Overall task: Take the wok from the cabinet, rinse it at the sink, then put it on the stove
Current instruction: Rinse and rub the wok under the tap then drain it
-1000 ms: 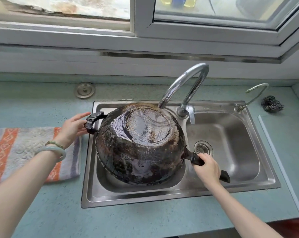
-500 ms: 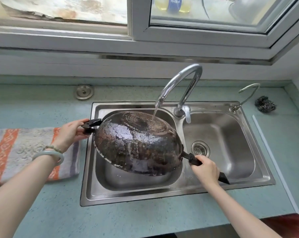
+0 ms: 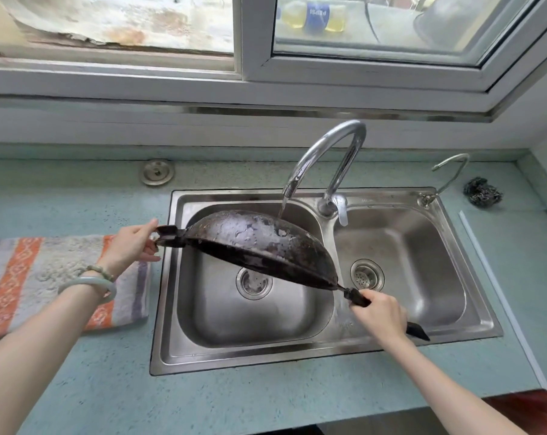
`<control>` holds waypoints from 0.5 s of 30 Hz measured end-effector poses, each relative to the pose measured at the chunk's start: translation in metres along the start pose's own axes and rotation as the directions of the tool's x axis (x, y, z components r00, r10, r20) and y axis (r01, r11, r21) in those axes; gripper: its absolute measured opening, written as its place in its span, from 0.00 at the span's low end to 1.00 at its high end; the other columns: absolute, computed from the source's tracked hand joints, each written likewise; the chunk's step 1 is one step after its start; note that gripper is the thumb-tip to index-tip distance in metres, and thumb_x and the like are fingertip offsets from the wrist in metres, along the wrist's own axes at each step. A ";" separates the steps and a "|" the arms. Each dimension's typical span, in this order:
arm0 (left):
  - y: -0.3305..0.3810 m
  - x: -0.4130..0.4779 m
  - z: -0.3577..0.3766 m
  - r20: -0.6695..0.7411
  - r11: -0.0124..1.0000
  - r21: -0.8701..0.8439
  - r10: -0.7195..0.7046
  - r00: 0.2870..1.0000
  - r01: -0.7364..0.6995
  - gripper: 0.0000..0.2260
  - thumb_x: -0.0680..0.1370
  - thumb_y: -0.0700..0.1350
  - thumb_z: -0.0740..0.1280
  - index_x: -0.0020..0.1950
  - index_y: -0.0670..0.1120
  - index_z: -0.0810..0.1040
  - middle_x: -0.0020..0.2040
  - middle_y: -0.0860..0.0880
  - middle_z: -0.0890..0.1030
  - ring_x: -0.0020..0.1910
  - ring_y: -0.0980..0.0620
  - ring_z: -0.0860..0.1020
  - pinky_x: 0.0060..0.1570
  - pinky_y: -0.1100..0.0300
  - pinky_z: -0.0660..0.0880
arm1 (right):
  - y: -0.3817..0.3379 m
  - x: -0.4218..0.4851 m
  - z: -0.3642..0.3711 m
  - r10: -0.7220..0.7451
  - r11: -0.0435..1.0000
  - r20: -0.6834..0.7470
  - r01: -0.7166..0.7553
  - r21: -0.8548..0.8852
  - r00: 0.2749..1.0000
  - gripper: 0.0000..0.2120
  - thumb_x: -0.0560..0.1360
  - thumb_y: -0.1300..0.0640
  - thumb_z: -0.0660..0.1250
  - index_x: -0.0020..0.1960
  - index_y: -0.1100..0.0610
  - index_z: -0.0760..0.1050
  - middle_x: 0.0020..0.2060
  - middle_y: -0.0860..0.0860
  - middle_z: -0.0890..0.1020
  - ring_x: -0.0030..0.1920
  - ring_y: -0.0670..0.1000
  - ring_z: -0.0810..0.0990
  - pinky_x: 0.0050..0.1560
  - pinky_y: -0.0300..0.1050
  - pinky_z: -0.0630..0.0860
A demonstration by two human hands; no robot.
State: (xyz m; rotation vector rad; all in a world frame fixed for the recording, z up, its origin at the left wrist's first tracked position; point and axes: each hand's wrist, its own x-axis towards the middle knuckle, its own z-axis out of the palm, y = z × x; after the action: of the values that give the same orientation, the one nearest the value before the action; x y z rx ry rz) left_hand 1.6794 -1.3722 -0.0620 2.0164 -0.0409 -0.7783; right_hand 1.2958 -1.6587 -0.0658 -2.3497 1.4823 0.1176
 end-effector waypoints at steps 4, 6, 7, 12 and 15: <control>0.009 -0.004 -0.001 -0.004 0.993 0.108 0.043 0.999 -0.043 0.22 0.79 0.58 0.60 0.45 0.38 0.77 0.36 0.39 0.77 0.33 0.42 0.80 0.39 0.52 0.82 | 0.002 -0.002 0.000 -0.024 0.998 0.050 0.026 -0.055 0.998 0.08 0.67 0.46 0.67 0.45 0.44 0.81 0.41 0.51 0.85 0.49 0.58 0.80 0.40 0.44 0.66; 0.011 -0.004 -0.003 0.009 0.989 0.139 0.053 0.999 -0.054 0.22 0.78 0.59 0.60 0.44 0.40 0.78 0.35 0.40 0.77 0.32 0.42 0.80 0.41 0.49 0.81 | 0.003 -0.003 0.000 -0.021 0.998 0.084 0.026 -0.062 0.996 0.07 0.67 0.46 0.67 0.42 0.46 0.80 0.40 0.51 0.84 0.48 0.58 0.80 0.40 0.44 0.67; 0.011 -0.003 -0.004 0.017 0.988 0.144 0.053 0.998 -0.055 0.21 0.78 0.58 0.61 0.44 0.41 0.78 0.34 0.40 0.77 0.31 0.43 0.80 0.42 0.49 0.81 | 0.004 -0.002 0.000 -0.021 0.998 0.102 0.028 -0.065 0.995 0.07 0.66 0.45 0.67 0.41 0.47 0.80 0.38 0.51 0.84 0.48 0.58 0.80 0.39 0.44 0.68; 0.010 0.000 -0.009 0.074 0.979 0.198 0.029 0.997 -0.044 0.20 0.79 0.55 0.62 0.50 0.38 0.79 0.33 0.42 0.75 0.30 0.48 0.77 0.43 0.48 0.82 | 0.000 0.001 -0.004 -0.029 0.996 0.199 0.045 -0.076 0.980 0.08 0.65 0.46 0.67 0.38 0.49 0.79 0.33 0.50 0.82 0.45 0.57 0.81 0.39 0.44 0.70; 0.011 0.000 -0.013 0.201 0.992 0.122 -0.058 0.978 0.034 0.22 0.77 0.57 0.62 0.58 0.40 0.77 0.37 0.44 0.72 0.35 0.49 0.72 0.39 0.54 0.82 | -0.002 0.003 -0.005 -0.027 0.997 0.260 0.045 -0.064 0.965 0.09 0.65 0.45 0.67 0.34 0.50 0.77 0.29 0.48 0.78 0.42 0.56 0.80 0.38 0.44 0.70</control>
State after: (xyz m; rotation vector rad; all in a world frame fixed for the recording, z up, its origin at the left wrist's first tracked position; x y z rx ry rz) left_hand 1.6895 -1.3685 -0.0495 2.0469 -0.1626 -1.0319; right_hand 1.2983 -1.6621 -0.0617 -2.3086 1.3270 0.4554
